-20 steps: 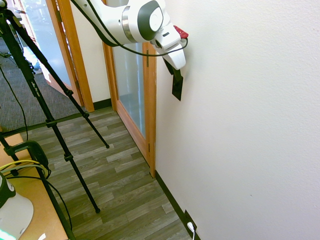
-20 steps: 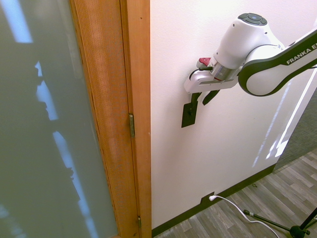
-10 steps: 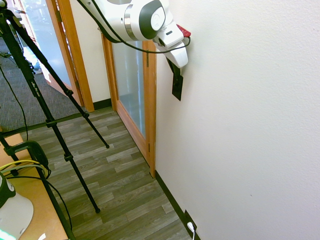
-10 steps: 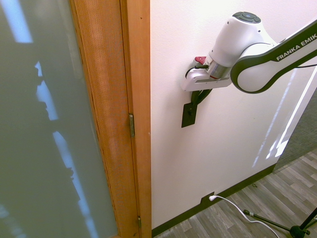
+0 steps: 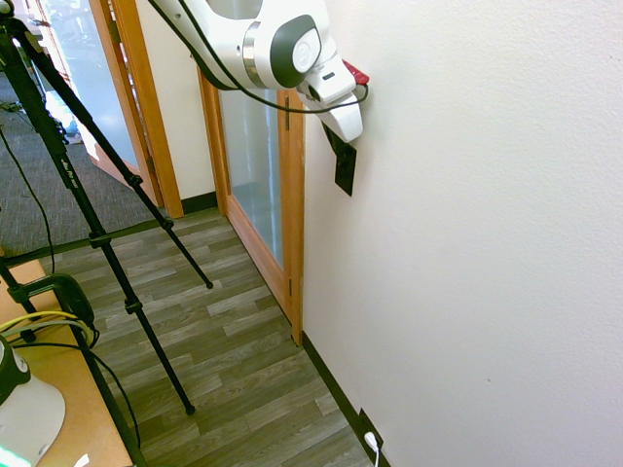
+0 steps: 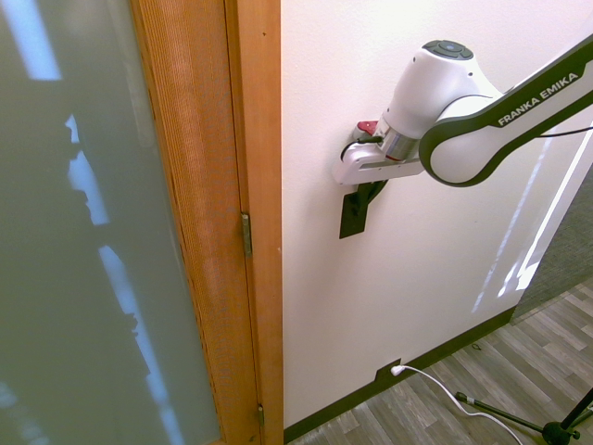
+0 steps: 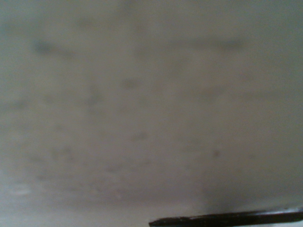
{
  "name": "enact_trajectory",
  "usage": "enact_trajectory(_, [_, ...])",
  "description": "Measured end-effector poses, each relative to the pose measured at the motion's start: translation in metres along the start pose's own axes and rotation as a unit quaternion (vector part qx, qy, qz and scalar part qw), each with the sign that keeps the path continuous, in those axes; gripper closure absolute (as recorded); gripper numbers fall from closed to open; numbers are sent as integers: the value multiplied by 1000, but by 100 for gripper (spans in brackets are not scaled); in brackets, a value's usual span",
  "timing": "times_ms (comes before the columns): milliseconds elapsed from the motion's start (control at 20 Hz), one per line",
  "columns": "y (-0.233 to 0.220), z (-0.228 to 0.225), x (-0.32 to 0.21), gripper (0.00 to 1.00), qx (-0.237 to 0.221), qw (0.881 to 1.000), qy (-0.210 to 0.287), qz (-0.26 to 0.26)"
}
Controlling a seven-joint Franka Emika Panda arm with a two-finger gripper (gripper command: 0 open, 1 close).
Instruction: Turn off the light
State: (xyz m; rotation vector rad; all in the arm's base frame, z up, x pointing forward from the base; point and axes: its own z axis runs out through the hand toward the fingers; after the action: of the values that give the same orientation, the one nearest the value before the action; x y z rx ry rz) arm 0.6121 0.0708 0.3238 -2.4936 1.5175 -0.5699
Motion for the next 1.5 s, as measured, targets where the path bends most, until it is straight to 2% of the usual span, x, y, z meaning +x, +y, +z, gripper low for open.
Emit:
enact_trajectory(450, [0, 7, -3, 100, 4, 1000, 3, 1])
enact_trajectory(700, [9, 41, -21, 100, -4, 1000, 5, 17])
enact_trajectory(1100, [16, 37, -22, 100, 18, 999, 13, 33])
enact_trajectory(1200, [32, 27, -25, 100, 22, 999, 17, 37])
enact_trajectory(1500, [121, -10, -49, 100, 14, 999, 20, 41])
